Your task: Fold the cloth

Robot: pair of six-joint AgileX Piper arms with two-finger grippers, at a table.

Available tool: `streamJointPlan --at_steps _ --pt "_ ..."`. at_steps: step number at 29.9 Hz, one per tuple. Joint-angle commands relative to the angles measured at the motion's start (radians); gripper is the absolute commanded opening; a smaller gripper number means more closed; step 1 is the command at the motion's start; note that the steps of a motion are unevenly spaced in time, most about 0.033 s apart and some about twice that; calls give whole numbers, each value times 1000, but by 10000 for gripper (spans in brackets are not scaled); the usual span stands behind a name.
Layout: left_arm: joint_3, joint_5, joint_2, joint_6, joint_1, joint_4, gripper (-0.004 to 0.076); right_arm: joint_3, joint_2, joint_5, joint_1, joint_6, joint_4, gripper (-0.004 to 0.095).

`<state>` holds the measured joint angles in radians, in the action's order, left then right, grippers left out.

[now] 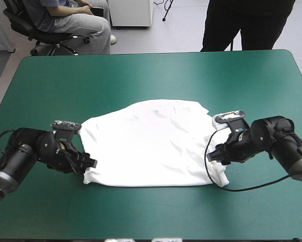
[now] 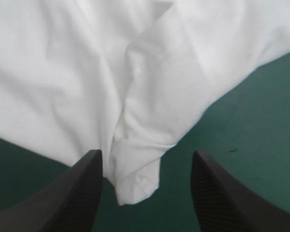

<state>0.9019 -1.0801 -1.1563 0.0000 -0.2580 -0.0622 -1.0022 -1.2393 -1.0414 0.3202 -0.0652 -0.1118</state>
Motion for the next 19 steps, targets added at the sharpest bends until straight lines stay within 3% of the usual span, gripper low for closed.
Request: streamJointPlan --at_steps 1,4,10,19 --pt "138 -10 60 -93 -1 104 453 -124 70 -18 -8 48 119 527" --pt "221 -65 54 -137 -1 179 446 -195 86 -53 -8 73 170 527" --pt "258 -69 -30 -166 1 206 446 -254 90 -65 -8 80 169 527" --pt "260 74 -210 -56 172 23 446 -254 90 -84 -8 94 167 509"
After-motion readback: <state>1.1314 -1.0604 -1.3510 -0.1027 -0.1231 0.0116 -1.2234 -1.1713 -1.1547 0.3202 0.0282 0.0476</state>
